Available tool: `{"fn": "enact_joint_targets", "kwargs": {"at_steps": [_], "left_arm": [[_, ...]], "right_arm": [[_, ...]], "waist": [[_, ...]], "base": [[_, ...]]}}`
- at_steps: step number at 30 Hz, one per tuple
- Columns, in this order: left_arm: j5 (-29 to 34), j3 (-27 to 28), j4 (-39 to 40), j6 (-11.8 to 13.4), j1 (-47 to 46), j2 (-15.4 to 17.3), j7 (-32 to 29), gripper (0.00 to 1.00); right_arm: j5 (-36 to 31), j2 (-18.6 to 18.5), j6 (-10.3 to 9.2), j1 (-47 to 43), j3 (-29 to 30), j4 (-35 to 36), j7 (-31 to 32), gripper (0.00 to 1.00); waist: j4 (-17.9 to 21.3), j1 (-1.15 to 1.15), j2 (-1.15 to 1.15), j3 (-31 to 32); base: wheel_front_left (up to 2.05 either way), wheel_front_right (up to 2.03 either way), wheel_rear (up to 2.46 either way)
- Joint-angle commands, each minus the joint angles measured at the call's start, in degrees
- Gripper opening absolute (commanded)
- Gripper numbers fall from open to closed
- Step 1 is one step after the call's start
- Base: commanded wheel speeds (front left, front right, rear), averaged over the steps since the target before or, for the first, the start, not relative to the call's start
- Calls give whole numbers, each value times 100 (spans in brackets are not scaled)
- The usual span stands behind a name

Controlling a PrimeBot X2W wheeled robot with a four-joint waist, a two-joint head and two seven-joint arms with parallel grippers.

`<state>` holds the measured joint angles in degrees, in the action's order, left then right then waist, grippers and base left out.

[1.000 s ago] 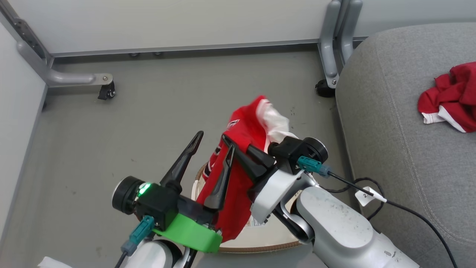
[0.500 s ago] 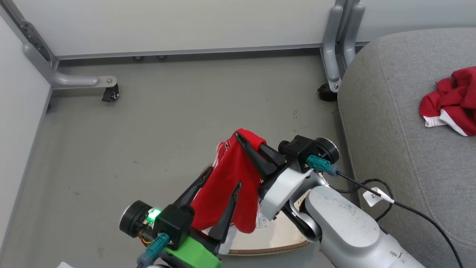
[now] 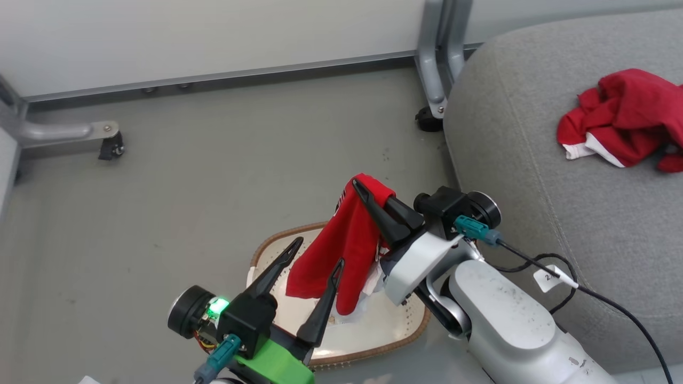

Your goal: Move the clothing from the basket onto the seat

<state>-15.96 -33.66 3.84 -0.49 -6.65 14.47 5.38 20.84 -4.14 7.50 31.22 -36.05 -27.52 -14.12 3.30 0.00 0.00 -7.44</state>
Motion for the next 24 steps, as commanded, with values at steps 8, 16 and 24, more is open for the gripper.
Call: {"fn": "enact_joint_targets", "kwargs": {"at_steps": [8,16,24], "left_arm": [[149,-78,166,-49,-269,180,-126,100],[235,-206,389,-166,-435,295,-364,100],[320,-324,588,-283,-699,360,-520,100]], "right_arm": [[-113,36,-2,18,325,120,-74,0],[-238,59,-2,-82,888,237,-113,0],[-510,-190,-2,277,1951,599,-114,0]], "waist": [[1374,0,0,-500],[2110,0,0,-861],[2262,0,0,-1242]], "base": [[0,0,0],[0,0,0],[0,0,0]]}}
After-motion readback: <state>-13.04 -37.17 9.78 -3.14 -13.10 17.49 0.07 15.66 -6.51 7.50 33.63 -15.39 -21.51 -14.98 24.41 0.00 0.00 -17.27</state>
